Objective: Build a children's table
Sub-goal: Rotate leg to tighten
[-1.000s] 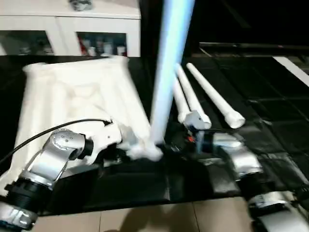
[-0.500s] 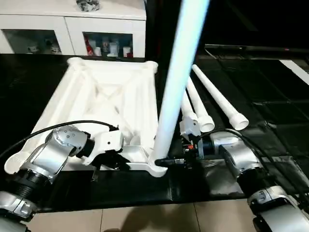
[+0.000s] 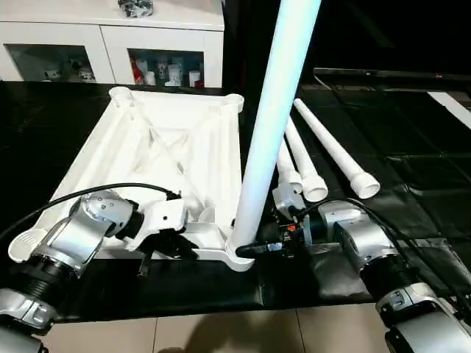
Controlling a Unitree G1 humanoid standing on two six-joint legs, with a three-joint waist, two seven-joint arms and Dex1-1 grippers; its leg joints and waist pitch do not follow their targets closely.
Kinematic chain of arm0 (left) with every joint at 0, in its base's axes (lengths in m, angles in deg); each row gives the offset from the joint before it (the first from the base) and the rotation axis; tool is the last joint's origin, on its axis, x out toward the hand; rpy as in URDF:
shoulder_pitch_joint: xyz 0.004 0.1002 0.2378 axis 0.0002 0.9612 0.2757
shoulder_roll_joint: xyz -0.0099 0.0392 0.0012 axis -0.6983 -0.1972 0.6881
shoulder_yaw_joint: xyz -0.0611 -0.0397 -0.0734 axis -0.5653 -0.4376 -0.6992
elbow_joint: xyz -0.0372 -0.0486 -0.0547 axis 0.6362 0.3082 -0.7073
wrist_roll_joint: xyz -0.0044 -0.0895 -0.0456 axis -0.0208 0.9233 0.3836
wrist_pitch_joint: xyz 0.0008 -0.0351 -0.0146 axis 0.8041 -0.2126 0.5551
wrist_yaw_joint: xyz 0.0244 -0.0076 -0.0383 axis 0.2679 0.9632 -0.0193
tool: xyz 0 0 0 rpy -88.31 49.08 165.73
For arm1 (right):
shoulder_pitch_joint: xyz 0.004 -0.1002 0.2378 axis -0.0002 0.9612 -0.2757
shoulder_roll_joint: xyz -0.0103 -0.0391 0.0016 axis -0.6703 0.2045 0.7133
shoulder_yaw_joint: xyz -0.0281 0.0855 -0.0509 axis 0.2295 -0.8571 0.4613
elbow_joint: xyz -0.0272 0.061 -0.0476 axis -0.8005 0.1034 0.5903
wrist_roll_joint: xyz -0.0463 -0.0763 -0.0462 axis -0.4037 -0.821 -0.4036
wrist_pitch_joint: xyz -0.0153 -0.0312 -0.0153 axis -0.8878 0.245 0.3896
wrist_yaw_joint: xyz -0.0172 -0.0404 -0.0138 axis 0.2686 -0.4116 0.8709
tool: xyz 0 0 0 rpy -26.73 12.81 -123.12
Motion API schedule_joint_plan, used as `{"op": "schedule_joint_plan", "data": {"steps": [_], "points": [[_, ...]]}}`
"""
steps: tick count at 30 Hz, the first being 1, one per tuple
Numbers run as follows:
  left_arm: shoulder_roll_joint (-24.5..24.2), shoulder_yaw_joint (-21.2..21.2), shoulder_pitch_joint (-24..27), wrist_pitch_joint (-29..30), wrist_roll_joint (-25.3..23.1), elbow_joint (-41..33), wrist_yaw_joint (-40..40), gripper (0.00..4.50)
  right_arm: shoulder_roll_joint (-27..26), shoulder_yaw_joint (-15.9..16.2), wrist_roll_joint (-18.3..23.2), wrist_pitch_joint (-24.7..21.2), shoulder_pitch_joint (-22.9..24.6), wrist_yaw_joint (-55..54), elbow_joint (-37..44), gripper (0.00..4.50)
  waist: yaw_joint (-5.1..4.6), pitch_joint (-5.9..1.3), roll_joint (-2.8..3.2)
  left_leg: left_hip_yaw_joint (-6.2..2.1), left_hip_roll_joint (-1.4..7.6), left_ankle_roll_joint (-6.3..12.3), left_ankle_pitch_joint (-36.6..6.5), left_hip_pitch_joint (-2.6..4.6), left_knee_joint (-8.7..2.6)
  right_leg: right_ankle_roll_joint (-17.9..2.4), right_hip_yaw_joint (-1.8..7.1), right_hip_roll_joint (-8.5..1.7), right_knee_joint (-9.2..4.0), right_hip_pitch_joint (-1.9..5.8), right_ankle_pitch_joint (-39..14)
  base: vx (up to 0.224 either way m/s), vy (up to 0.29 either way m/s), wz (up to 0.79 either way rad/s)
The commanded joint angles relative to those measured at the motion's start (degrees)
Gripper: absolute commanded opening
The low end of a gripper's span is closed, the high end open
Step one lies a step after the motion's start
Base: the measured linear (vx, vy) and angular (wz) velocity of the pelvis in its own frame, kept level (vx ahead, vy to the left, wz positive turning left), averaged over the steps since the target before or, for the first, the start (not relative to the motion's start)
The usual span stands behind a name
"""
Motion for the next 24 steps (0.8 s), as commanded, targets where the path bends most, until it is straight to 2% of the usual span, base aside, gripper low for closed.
{"op": "schedule_joint_plan", "data": {"steps": [1, 4, 11, 14, 16, 17, 19, 20, 21, 22, 24], "points": [[0.41, 2.60, -0.19, -0.98, -0.99, 0.10, 2.89, 0.00, 0.65, 0.59, 0.13, -0.42, -0.54, 1.73, 0.78, 2.64, -0.21, -3.53, 0.90, 0.09, 1.50, 0.67, -11.87, 0.45, -3.44, -11.63, 2.74, -4.11, -3.73, 2.88, -10.92, 0.000, 0.000, 0.00], [0.46, 2.65, -0.20, -0.93, -1.04, 0.18, 2.87, 0.00, 0.74, 0.75, 0.18, -0.81, -0.42, 2.13, 0.91, 2.35, -0.14, -3.57, 0.97, 0.06, 1.52, 0.65, -11.78, 0.42, -3.44, -11.80, 2.72, -4.11, -3.66, 2.91, -10.45, 0.000, 0.000, 0.00], [1.35, 2.09, 0.39, 2.31, -0.61, -0.10, 0.98, 0.00, 0.96, 1.26, 0.40, -1.75, 0.91, 2.85, 2.40, 2.11, -0.15, -3.58, 1.00, 0.07, 1.47, 0.45, -11.84, 0.46, -3.43, -11.87, 2.72, -4.04, -3.63, 2.93, -9.96, 0.000, 0.000, 0.00], [3.61, -0.75, 1.28, 7.62, 1.99, -1.18, -2.90, 0.00, 0.12, 0.26, 1.39, -3.30, 2.54, 0.63, 4.27, 2.09, -0.02, -3.50, 0.94, 0.14, 1.52, 0.45, -11.98, 0.52, -3.41, -12.11, 2.76, -4.08, -3.63, 2.90, -10.00, 0.000, 0.000, 0.00], [5.12, -2.73, 1.36, 10.88, 3.20, -1.92, -5.94, 0.00, -1.28, -0.69, 1.49, -4.09, 3.10, -2.93, 4.77, 2.09, -0.16, -3.37, 0.96, 0.05, 1.48, 0.16, -12.97, 0.45, -3.57, -11.63, 2.74, -4.16, -3.88, 2.92, -12.20, 0.000, 0.000, 0.00], [7.78, -5.91, 1.22, 15.84, 4.84, -3.30, -11.44, 0.00, -4.03, -2.03, 1.28, -5.13, 3.60, -9.45, 5.04, 2.09, -0.22, -3.31, 0.85, 0.00, 1.36, 0.14, -13.36, 0.41, -3.57, -11.35, 2.70, -4.15, -4.08, 2.89, -13.45, 0.000, 0.000, 0.00], [10.30, -8.86, 0.76, 20.82, 6.28, -4.71, -16.52, 0.00, -7.11, -3.11, 0.15, -5.78, 3.13, -17.32, 3.62, 2.09, -0.73, -3.09, 0.75, -0.12, 1.25, -1.00, -14.58, 0.47, -3.65, -10.34, 2.77, -4.32, -4.36, 2.76, -17.48, 0.000, 0.000, 0.00], [11.60, -10.25, 0.45, 23.31, 6.56, -5.55, -19.21, 0.00, -8.77, -3.57, -0.53, -5.48, 2.54, -21.14, 2.27, 2.09, -1.09, -3.01, 0.56, -0.31, 0.99, -1.45, -15.15, 0.31, -3.69, -9.09, 2.70, -4.42, -4.73, 2.80, -21.25, 0.000, 0.000, 0.00], [11.60, -10.25, 0.45, 23.31, 6.56, -5.55, -19.21, 0.00, -8.77, -3.57, -0.53, -5.48, 2.54, -21.14, 2.27, 2.09, -1.84, -2.95, 0.43, -0.51, 0.82, -1.78, -15.32, -0.13, -3.79, -7.87, 2.50, -4.30, -4.83, 2.95, -23.91, 0.000, 0.000, 0.00], [14.15, -12.75, -0.19, 27.12, 6.85, -6.96, -24.20, 0.00, -12.01, -4.63, -1.41, -5.45, 1.10, -28.21, -0.72, 2.08, -2.41, -3.12, 0.38, -0.48, 0.87, -1.80, -15.05, -0.07, -3.64, -7.23, 2.60, -4.40, -4.87, 2.84, -24.78, 0.000, 0.000, 0.00], [16.19, -14.28, -0.49, 30.10, 6.16, -8.53, -27.79, 0.00, -14.72, -5.66, -2.07, -4.83, -0.51, -34.41, -3.63, 2.06, -3.37, -3.05, 0.28, -0.62, 0.65, -1.66, -14.57, -0.28, -3.53, -7.20, 2.46, -4.34, -4.99, 2.79, -25.46, 0.000, 0.000, 0.00]]}}
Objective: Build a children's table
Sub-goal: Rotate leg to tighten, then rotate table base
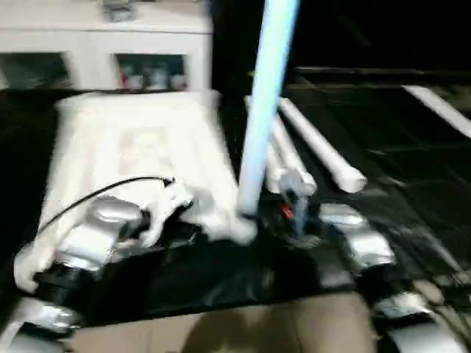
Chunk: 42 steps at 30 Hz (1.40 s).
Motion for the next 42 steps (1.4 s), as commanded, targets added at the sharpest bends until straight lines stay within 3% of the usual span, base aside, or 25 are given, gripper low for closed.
{"op": "schedule_joint_plan", "data": {"steps": [1, 5, 10, 11, 14, 15, 17, 21, 26, 30, 33, 34, 38, 40, 42], "points": [[4.68, -3.95, -2.39, 2.32, 3.31, -4.75, -6.19, 0.00, -6.35, 3.06, 0.45, -1.28, -1.41, -4.29, -3.52, 2.06, 0.34, -3.24, 0.30, -0.42, 0.63, -0.90, -13.97, -0.52, -3.68, -7.46, 2.46, -4.31, -5.56, 3.03, -24.27, 0.000, 0.000, 0.00], [9.75, -6.02, -2.83, 5.79, 0.24, -6.84, -15.53, 0.00, -10.35, 0.73, -0.95, -2.14, -4.95, -16.83, -9.04, 2.05, -0.25, -3.57, 0.29, -0.13, 0.70, 0.19, -10.14, -0.57, -3.43, -10.01, 2.61, -3.80, -4.78, 2.98, -15.16, 0.000, 0.000, 0.00], [13.04, -5.62, -2.75, 7.98, -2.03, -8.64, -21.63, 0.00, -11.52, -0.01, -1.90, -3.40, -5.12, -18.50, -9.24, 2.05, 0.46, -3.93, 0.51, 0.20, 0.79, 2.98, -5.79, -0.53, -3.15, -12.38, 2.60, -3.60, -3.79, 3.35, -3.24, 0.000, 0.000, 0.00], [12.98, -4.79, -2.53, 8.52, -2.15, -9.04, -22.04, 0.00, -11.64, -0.55, -1.83, -3.10, -5.05, -18.33, -9.49, 2.71, 0.49, -3.97, 0.52, 0.21, 0.79, 3.38, -5.26, -0.57, -3.12, -12.80, 2.57, -3.59, -3.66, 3.43, -1.73, 0.000, 0.000, 0.00], [12.13, -3.51, -2.39, 8.85, -2.36, -9.08, -21.64, 0.00, -11.36, -0.51, -2.08, -1.13, -5.00, -18.32, -9.99, 2.77, 0.34, -3.82, 0.56, 0.18, 0.76, 3.53, -6.16, -0.69, -3.22, -13.02, 2.53, -3.69, -3.84, 3.54, -2.44, 0.000, 0.000, 0.00], [12.13, -3.48, -2.39, 9.02, -2.67, -9.15, -21.80, 0.00, -11.27, -0.38, -2.39, -0.14, -5.18, -18.58, -10.48, 3.07, 0.34, -3.78, 0.74, 0.19, 0.82, 3.14, -7.14, -0.54, -3.23, -12.77, 2.51, -3.84, -4.10, 3.44, -4.32, 0.000, 0.000, 0.00], [11.90, -3.51, -2.67, 8.92, -3.29, -8.60, -22.14, 0.00, -10.27, 0.74, -4.46, 2.62, -5.21, -19.71, -11.24, 3.20, 0.38, -3.70, 1.04, 0.18, 0.85, 2.44, -8.38, -0.42, -3.27, -12.62, 2.58, -3.92, -4.29, 3.36, -6.33, 0.000, 0.000, 0.00], [10.58, -3.13, -3.61, 7.40, -4.51, -6.32, -22.48, 0.00, -8.89, -1.20, -3.17, 2.74, -4.17, -19.44, -9.39, 3.56, 0.37, -3.64, 0.97, 0.18, 0.86, 2.03, -9.08, -0.25, -3.35, -12.25, 2.63, -3.75, -4.37, 3.31, -6.33, 0.000, 0.000, 0.00], [9.88, -3.65, -5.00, 5.51, -5.46, -2.13, -24.86, 0.00, -6.78, -2.53, -1.54, 3.58, -1.23, -16.55, -3.03, 3.91, 0.43, -3.76, 0.71, 0.10, 0.77, 2.79, -8.65, -0.56, -3.26, -11.93, 2.62, -3.86, -4.23, 3.67, -4.96, 0.000, 0.000, 0.00], [9.81, -3.75, -5.83, 3.58, -6.73, 0.67, -27.37, 0.00, -4.09, -1.62, -3.61, 6.01, 1.97, -17.57, 2.12, 4.25, 0.56, -3.87, 0.51, 0.10, 0.81, 3.15, -6.83, -0.62, -3.12, -12.12, 2.58, -3.86, -4.10, 3.61, -3.69, 0.000, 0.000, 0.00], [10.55, -4.11, -6.32, 1.98, -6.17, 1.41, -27.57, 0.00, -3.14, -0.87, -3.44, 3.82, 3.89, -16.07, 5.31, 4.39, 0.60, -3.69, 0.10, 0.23, 0.65, 3.49, -6.91, -0.72, -3.09, -12.05, 2.59, -3.70, -4.33, 3.58, -4.67, 0.000, 0.000, 0.00], [10.75, -4.16, -6.52, 1.36, -5.98, 1.65, -27.48, 0.00, -2.96, -0.74, -3.25, 3.12, 4.40, -15.68, 6.19, 4.45, 0.81, -3.74, 0.24, 0.22, 0.72, 3.67, -6.78, -0.61, -3.08, -11.84, 2.64, -3.81, -4.26, 3.55, -4.65, 0.000, 0.000, 0.00], [10.74, -6.31, -8.03, -1.80, -3.39, 1.95, -26.92, 0.66, -2.97, -1.46, -2.17, -0.99, 5.02, -15.69, 6.42, 4.50, 1.10, -3.71, 0.16, 0.17, 0.93, 3.51, -7.03, -0.52, -3.13, -12.71, 2.62, -3.94, -4.24, 3.33, -4.66, 0.000, 0.000, 0.00], [10.06, -7.18, -8.43, -2.28, -2.83, 1.42, -26.77, 0.78, -2.80, -0.86, -2.42, -0.35, 5.23, -15.35, 6.56, 4.50, 1.30, -3.65, -0.18, 0.22, 1.04, 3.34, -7.46, -0.43, -3.14, -12.70, 2.59, -3.98, -4.14, 3.29, -4.83, 0.000, 0.000, 0.00], [9.32, -7.94, -8.89, -2.90, -2.64, 1.11, -26.85, 1.02, -2.55, -0.04, -3.21, 0.68, 5.37, -15.48, 6.67, 4.50, 1.44, -3.51, -0.04, 0.20, 1.09, 2.93, -7.60, -0.42, -3.22, -12.47, 2.57, -4.02, -4.17, 3.18, -5.46, 0.000, 0.000, 0.00]]}}
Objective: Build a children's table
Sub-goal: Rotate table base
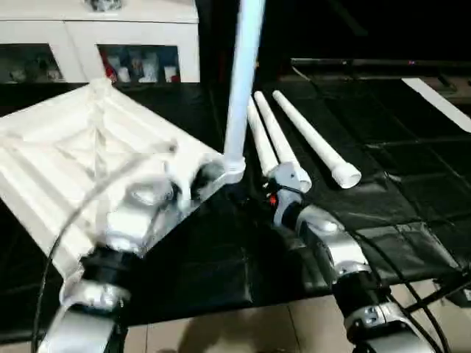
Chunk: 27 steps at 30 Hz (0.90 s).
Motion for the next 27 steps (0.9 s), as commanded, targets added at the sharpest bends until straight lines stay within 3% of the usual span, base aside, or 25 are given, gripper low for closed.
{"op": "schedule_joint_plan", "data": {"steps": [1, 5, 8, 9, 10, 11, 12, 13, 14, 15, 16, 17, 18, 20, 23, 27], "points": [[-1.49, -1.62, -1.12, 0.22, 0.85, -0.97, 0.31, 1.02, 0.60, 0.62, 0.05, 0.43, 0.73, 0.82, 1.51, 4.50, 0.41, -3.89, 0.26, 0.12, 0.95, 2.49, -7.15, 0.30, -3.17, -11.87, 2.73, -3.99, -3.52, 3.79, -5.77, 0.000, 0.000, 0.00], [-6.82, -2.66, -2.43, 2.31, 0.18, -2.33, 2.55, 1.02, 0.45, 1.94, -0.14, -1.26, 0.71, 2.20, 2.54, 4.50, 0.45, -3.81, 0.43, 0.00, 0.96, 1.96, -7.00, 0.35, -3.30, -10.87, 2.77, -4.00, -3.43, 3.72, -6.64, 0.000, 0.000, 0.00], [-16.41, -1.75, -2.30, 3.63, -3.38, -4.01, 5.82, 0.86, -0.13, 3.41, -1.07, -2.44, -0.24, 2.87, 1.72, 4.50, 0.27, -3.74, 0.59, -0.17, 0.95, 1.27, -7.54, 0.37, -3.48, -10.65, 2.70, -3.91, -3.35, 3.65, -7.04, 0.000, 0.000, 0.00], [-22.92, -0.17, -0.63, 3.03, -6.38, -5.53, 8.77, 0.75, -0.48, 4.15, -1.77, -2.61, -1.04, 2.77, 0.45, 4.50, 0.01, -3.70, 0.54, -0.16, 0.93, 0.94, -7.81, 0.36, -3.52, -10.40, 2.76, -3.89, -3.34, 3.63, -7.44, 0.000, 0.000, 0.00], [-26.51, 0.64, 0.51, 2.45, -8.09, -6.19, 10.39, 0.75, -0.65, 4.45, -2.16, -2.66, -1.49, 2.49, -0.40, 4.50, -0.24, -3.67, 0.58, -0.32, 0.97, 0.60, -7.94, 0.25, -3.63, -10.23, 2.79, -3.96, -3.21, 3.72, -8.05, 0.000, 0.000, 0.00], [-31.27, 1.43, 2.27, 2.31, -10.33, -6.83, 12.29, 0.67, -0.99, 4.61, -2.68, -2.35, -2.19, 1.75, -1.74, 4.50, -0.39, -3.56, 0.78, -0.31, 1.07, 0.16, -8.41, 0.50, -3.67, -10.32, 2.85, -4.03, -3.34, 3.39, -8.52, 0.000, 0.000, 0.00], [-35.20, 1.90, 4.00, 2.37, -12.02, -7.27, 13.68, 0.57, -1.35, 4.54, -2.82, -2.27, -2.80, 1.11, -2.88, 4.50, -0.60, -3.47, 0.39, -0.26, 1.09, 0.06, -8.81, 0.48, -3.70, -10.28, 2.89, -4.05, -3.39, 3.34, -9.24, 0.000, 0.000, 0.00], [-36.24, 2.04, 4.46, 2.39, -12.40, -7.40, 14.02, 0.44, -1.44, 4.53, -2.84, -2.24, -2.96, 0.95, -3.17, 4.50, -0.70, -3.33, 0.83, -0.21, 1.11, -0.37, -9.62, 0.75, -3.83, -10.20, 2.94, -3.93, -3.37, 3.03, -10.29, 0.000, 0.000, 0.00], [-36.50, 2.07, 4.59, 2.42, -12.47, -7.44, 14.11, 0.44, -1.46, 4.53, -2.83, -2.25, -2.99, 0.92, -3.24, 4.50, -0.73, -3.25, 0.89, -0.12, 1.15, -0.55, -9.72, 0.91, -3.89, -10.31, 3.01, -3.89, -3.51, 2.93, -10.17, 0.000, 0.000, 0.00], [-40.66, 1.74, 7.12, 3.09, -13.12, -7.97, 15.66, 0.34, -1.87, 4.49, -2.90, -2.01, -3.81, 0.52, -4.59, 4.50, -0.06, -3.36, 0.52, 0.03, 1.43, -0.88, -9.53, 1.47, -3.74, -10.96, 3.06, -4.07, -3.34, 2.59, -9.11, 0.000, 0.000, 0.00], [-41.01, 1.67, 7.40, 3.18, -13.10, -8.05, 15.82, 0.30, -1.91, 4.49, -2.90, -2.03, -3.89, 0.49, -4.71, 4.50, -0.01, -3.26, 0.78, 0.02, 1.30, -1.03, -9.52, 1.10, -4.00, -11.06, 3.10, -3.92, -3.13, 2.75, -8.66, 0.000, 0.000, 0.00], [-42.77, 1.29, 8.78, 3.64, -12.96, -8.44, 16.64, 0.30, -2.12, 4.47, -2.88, -2.10, -4.30, 0.36, -5.32, 4.50, 0.27, -3.23, 0.89, 0.05, 1.45, -1.34, -10.07, 1.53, -4.01, -11.08, 3.09, -4.03, -3.29, 2.40, -8.67, 0.000, 0.000, 0.00], [-44.53, 1.01, 10.30, 4.12, -12.89, -8.96, 17.58, 0.23, -2.37, 4.44, -2.93, -2.02, -4.79, 0.16, -6.05, 4.50, 0.20, -3.26, 0.49, 0.00, 1.39, -1.72, -10.41, 1.26, -4.10, -11.21, 3.10, -4.05, -3.11, 2.64, -8.23, 0.000, 0.000, 0.00], [-46.63, 1.25, 13.86, 5.69, -12.02, -10.92, 19.12, 0.04, -2.93, 4.73, -3.29, -1.95, -6.16, -0.46, -8.44, 4.50, 0.30, -3.08, 0.24, -0.21, 1.46, -2.62, -12.00, 1.30, -4.38, -11.00, 3.13, -4.22, -3.11, 2.62, -9.65, 0.000, 0.000, 0.00], [-45.45, 3.02, 16.43, 7.53, -9.74, -12.93, 21.06, 0.04, -3.75, 4.85, -3.68, -1.68, -8.11, -1.62, -11.95, 4.50, 0.51, -2.85, 0.24, -0.20, 1.46, -3.79, -14.64, 1.66, -4.53, -10.86, 3.20, -4.19, -3.42, 2.28, -11.57, 0.000, 0.000, 0.00], [-44.61, 4.15, 17.45, 7.48, -10.07, -13.08, 22.22, 0.04, -4.29, 4.45, -3.83, -1.35, -9.40, -2.24, -14.12, 4.50, 0.67, -2.89, -0.06, -0.35, 1.43, -4.29, -16.17, 1.56, -4.54, -10.43, 3.32, -4.39, -3.52, 2.40, -12.73, 0.000, 0.000, 0.00]]}}
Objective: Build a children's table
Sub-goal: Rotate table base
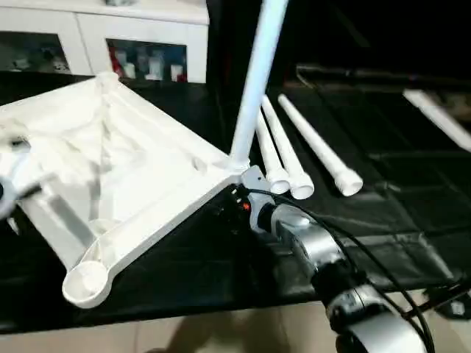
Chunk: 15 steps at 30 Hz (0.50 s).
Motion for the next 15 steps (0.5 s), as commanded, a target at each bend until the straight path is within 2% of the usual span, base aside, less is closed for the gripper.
{"op": "schedule_joint_plan", "data": {"steps": [1, 6, 8, 9, 10, 15], "points": [[0.60, 2.71, 1.60, -0.05, -0.16, -1.53, 2.56, 0.04, -0.03, -1.01, -0.50, 0.70, -2.53, -1.74, -3.81, 4.50, -0.27, -3.12, 2.71, -0.34, 1.32, -4.20, -16.36, 0.98, -4.49, -10.36, 3.24, -4.38, -3.63, 2.20, -13.11, 0.000, 0.000, 0.00], [0.82, 4.47, 4.09, -0.28, 2.19, -4.26, 6.18, 0.04, -0.82, -1.29, -0.54, 1.47, -4.66, -2.75, -7.14, 4.50, -0.46, -3.26, 2.44, -0.27, 1.25, -4.06, -15.13, 0.83, -4.29, -10.68, 3.26, -4.26, -3.36, 2.38, -11.58, 0.000, 0.000, 0.00], [1.37, 5.21, 5.04, 0.30, 4.99, -7.69, 8.61, 0.04, -1.43, -1.16, -0.78, 2.17, -5.75, -2.95, -9.16, 4.50, -0.54, -3.23, 2.48, -0.28, 1.26, -4.00, -15.21, 0.83, -4.33, -10.93, 3.25, -4.24, -3.36, 2.34, -11.91, 0.000, 0.000, 0.00], [2.18, 5.98, 5.61, 1.88, 8.03, -11.33, 11.05, 0.04, -2.03, -0.97, -1.07, 2.59, -6.65, -3.10, -10.74, 4.50, -0.63, -3.24, 2.62, -0.32, 1.31, -4.22, -15.53, 0.85, -4.30, -11.18, 3.26, -4.29, -3.25, 2.36, -11.97, 0.000, 0.000, 0.00], [2.44, 6.23, 5.75, 1.66, 8.92, -12.36, 11.89, 0.04, -2.21, -0.92, -1.14, 2.65, -6.86, -3.05, -11.13, 4.50, -0.58, -3.13, 2.63, -0.27, 1.35, -4.28, -16.27, 0.99, -4.30, -11.26, 3.25, -4.24, -3.41, 2.14, -12.52, 0.000, 0.000, 0.00], [4.43, 6.78, 6.13, 3.15, 13.96, -18.32, 16.04, 0.04, -3.15, -0.49, -1.77, 3.53, -8.08, -3.39, -13.97, 4.50, -0.44, -3.04, 2.80, -0.36, 1.25, -4.90, -18.02, 0.92, -4.37, -10.45, 3.24, -4.09, -3.38, 2.14, -14.46, 0.000, 0.000, 0.00]]}}
